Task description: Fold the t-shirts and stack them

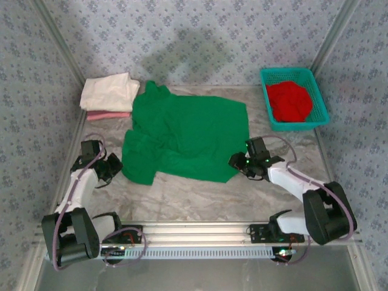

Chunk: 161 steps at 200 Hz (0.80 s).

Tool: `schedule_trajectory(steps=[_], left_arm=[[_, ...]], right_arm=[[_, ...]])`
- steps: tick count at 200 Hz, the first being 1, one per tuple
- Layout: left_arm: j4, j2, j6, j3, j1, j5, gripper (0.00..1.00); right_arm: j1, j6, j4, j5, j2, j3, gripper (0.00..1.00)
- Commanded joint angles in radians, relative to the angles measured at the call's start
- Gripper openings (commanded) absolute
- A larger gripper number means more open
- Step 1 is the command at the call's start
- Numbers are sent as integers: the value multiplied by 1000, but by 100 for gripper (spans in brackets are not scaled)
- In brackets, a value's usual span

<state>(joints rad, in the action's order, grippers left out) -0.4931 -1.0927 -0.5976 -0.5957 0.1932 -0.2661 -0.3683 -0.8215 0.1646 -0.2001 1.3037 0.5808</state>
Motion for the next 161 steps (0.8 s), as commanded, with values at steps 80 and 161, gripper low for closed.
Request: schedule_trajectory(steps=[80, 161], left_arm=[[37, -15, 18, 14, -8, -43, 0], [47, -6, 21, 23, -8, -54, 0]], right_arm=[[-77, -180, 219, 175, -20, 54, 48], [-93, -157, 86, 150, 137, 117, 42]])
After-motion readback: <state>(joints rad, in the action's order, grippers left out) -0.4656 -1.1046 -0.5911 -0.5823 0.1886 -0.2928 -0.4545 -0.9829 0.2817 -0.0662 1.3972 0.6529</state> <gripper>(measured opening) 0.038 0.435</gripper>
